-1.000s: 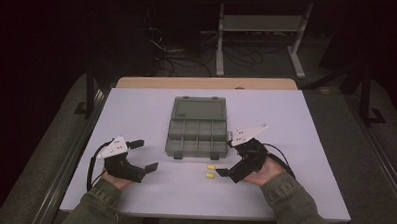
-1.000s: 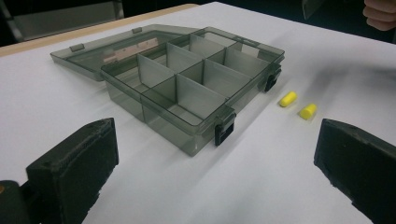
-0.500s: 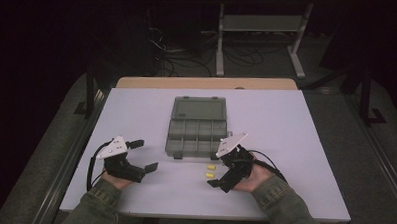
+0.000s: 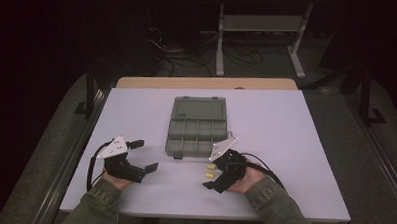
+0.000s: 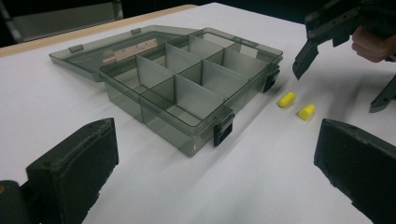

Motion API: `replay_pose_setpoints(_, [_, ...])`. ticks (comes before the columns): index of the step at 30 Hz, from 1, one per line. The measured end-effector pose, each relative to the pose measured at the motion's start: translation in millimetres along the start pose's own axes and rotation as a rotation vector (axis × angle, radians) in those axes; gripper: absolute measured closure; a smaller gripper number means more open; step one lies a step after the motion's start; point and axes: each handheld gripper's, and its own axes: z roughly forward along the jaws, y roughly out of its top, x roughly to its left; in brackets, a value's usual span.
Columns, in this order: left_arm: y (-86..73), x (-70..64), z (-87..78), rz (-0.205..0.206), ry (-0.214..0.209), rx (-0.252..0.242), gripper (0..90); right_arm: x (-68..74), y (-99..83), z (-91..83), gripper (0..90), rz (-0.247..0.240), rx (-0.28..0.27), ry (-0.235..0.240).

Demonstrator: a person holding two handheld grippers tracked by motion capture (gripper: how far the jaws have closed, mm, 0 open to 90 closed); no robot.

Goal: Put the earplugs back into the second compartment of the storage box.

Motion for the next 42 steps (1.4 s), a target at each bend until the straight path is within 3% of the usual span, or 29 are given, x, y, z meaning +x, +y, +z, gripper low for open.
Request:
replay_pose_setpoints(9, [0.2, -0.1, -0.4, 0.001, 0.003, -0.005, 0.0, -1.7, 2.7, 10.2, 45.8, -0.007, 0.05, 0.022])
replay_pose_setpoints(18, [0.2, 0.2, -0.5, 0.002, 0.007, -0.005, 0.0, -4.1, 2.2, 17.1, 60.7, -0.006, 0.11, -0.037])
replay_pose_setpoints(25, [0.1, -0.3, 0.0, 0.001, 0.005, -0.001, 0.0, -6.2, 1.9, 18.9, 77.7, 0.005, 0.124, -0.043])
replay_pose_setpoints(36, [-0.1, -0.2, 0.4, 0.003, 0.003, 0.003, 0.0, -9.4, 16.6, -4.9, 79.2, 0.02, 0.038, -0.012])
replay_pose_setpoints(42, [-0.1, -0.3, 0.8, 0.004, 0.003, 0.004, 0.0, -14.0, 32.2, -21.2, 79.2, 0.01, 0.025, -0.003])
